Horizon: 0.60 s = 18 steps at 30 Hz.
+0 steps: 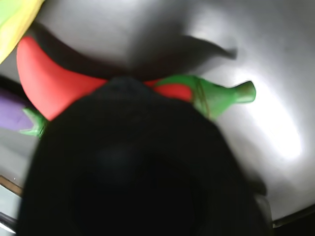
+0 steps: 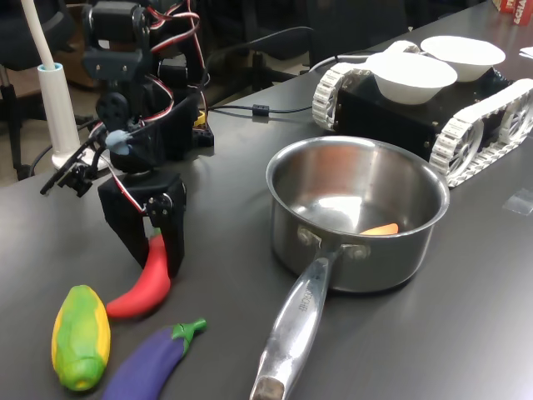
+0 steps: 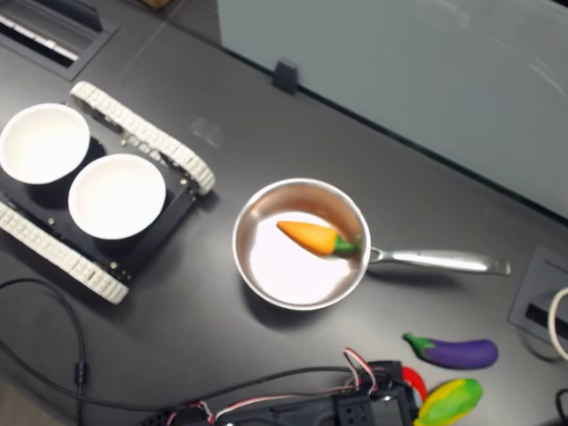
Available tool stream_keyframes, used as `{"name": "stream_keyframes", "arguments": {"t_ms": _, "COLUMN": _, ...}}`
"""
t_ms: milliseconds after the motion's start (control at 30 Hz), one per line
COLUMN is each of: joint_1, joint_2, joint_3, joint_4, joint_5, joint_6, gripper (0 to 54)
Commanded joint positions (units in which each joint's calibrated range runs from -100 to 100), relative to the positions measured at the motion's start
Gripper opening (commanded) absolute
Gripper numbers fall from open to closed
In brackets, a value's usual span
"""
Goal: Pick up the chilli and place them in the pan
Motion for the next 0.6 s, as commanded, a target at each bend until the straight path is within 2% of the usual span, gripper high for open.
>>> {"name": "stream_keyframes", "arguments": {"t_ms": 0, "joint_1": -0.85, "joint_2": -9.30, "joint_3": -1.24, "joint_4": 0.35, "joint_5": -1.56, "joint_6": -2.15, "gripper": 0.1}}
{"name": "stream_keyframes", "arguments": {"t_ms": 167, "joint_1": -0.73, "joint_2": -13.78, "joint_3": -1.33, "joint_4": 0.94, "joint_5": -4.15, "joint_6": -4.84, "gripper": 0.1}}
{"name": "stream_keyframes", "arguments": {"t_ms": 367, "joint_1": -0.96, "joint_2": -18.67, "joint_3": -1.51, "joint_4": 0.94, "joint_5": -6.20, "joint_6": -5.60, "gripper": 0.1}}
{"name": "stream_keyframes", "arguments": {"t_ms": 567, "joint_1": 0.53, "joint_2": -23.73, "joint_3": -1.96, "joint_4": 0.94, "joint_5": -9.23, "joint_6": -8.54, "gripper": 0.1}}
